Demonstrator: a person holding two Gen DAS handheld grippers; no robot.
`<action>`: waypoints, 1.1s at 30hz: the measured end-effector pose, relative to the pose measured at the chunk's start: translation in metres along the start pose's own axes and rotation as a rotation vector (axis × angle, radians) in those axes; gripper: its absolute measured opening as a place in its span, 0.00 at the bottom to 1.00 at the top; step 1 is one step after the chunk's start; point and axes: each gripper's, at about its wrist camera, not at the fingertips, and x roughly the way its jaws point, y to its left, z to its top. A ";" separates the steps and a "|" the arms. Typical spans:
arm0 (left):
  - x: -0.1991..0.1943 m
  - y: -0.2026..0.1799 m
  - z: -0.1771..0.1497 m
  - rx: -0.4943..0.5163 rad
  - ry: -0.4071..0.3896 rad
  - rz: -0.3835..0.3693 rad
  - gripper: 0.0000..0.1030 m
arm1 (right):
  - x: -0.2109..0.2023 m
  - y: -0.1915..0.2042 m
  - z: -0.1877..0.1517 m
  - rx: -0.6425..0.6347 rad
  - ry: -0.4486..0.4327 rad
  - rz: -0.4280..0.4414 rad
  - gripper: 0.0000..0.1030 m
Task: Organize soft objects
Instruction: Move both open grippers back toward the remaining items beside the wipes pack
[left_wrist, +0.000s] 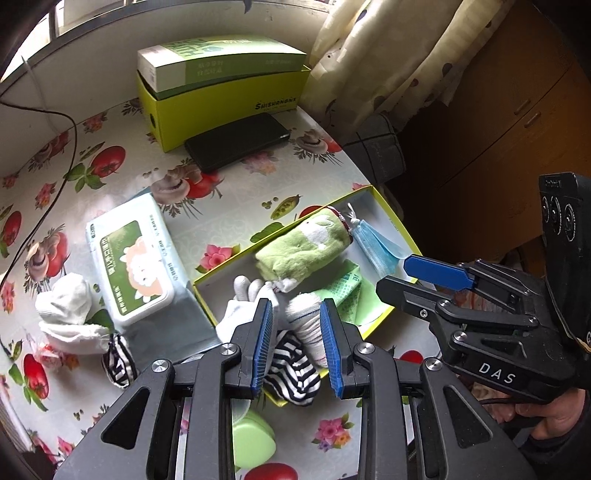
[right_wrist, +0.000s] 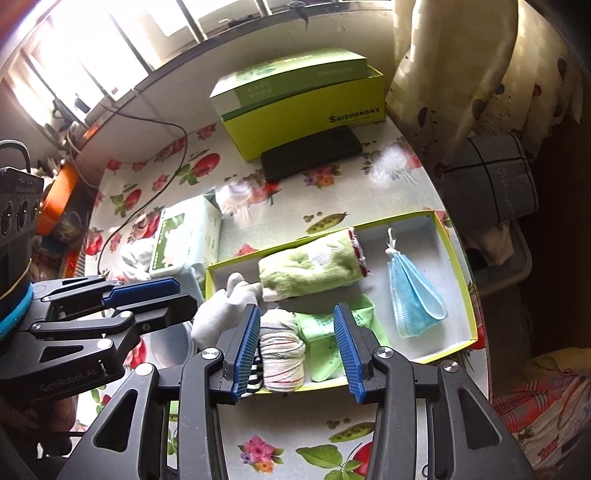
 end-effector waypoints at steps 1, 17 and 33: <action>-0.004 0.003 -0.002 -0.008 -0.008 0.004 0.27 | 0.000 0.005 0.000 -0.010 0.001 0.003 0.41; -0.040 0.060 -0.047 -0.142 -0.075 0.081 0.27 | 0.006 0.073 -0.007 -0.141 0.049 0.038 0.44; -0.058 0.094 -0.069 -0.229 -0.106 0.110 0.27 | 0.015 0.115 -0.005 -0.220 0.088 0.066 0.44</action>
